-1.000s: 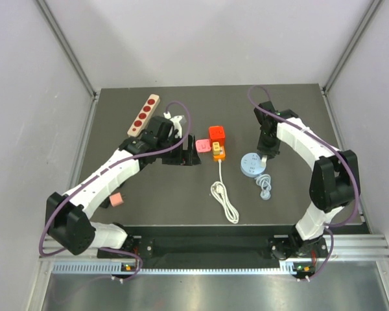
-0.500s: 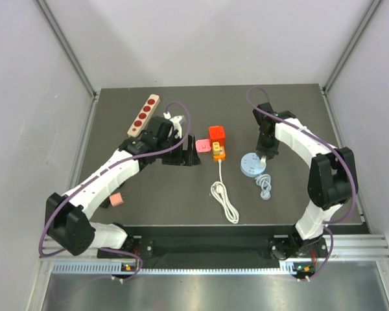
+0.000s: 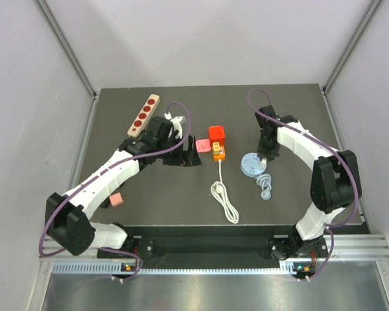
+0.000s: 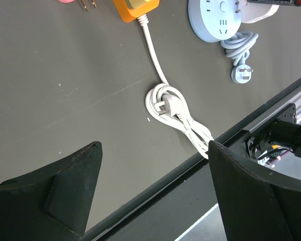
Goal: Insert the plug
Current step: Insert the plug into the socket.
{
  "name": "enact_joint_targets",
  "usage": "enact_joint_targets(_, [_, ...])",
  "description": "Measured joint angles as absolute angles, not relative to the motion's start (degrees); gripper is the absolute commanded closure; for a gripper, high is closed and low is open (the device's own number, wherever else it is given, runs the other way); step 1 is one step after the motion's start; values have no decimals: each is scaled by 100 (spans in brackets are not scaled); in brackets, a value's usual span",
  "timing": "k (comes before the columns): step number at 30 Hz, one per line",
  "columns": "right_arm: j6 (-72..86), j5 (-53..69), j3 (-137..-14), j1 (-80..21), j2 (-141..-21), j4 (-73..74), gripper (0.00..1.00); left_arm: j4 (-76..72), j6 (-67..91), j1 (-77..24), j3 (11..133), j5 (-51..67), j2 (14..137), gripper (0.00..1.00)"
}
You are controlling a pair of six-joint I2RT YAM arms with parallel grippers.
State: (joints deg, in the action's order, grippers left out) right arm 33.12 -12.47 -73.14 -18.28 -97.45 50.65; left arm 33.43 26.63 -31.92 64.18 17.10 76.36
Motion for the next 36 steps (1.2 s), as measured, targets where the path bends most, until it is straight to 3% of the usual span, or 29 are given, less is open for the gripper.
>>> enact_joint_targets(36, [2858, -1190, -6071, -1745, -8923, 3503, 100, 3343, 2665, -3192, 6403, 1710, 7717, 10])
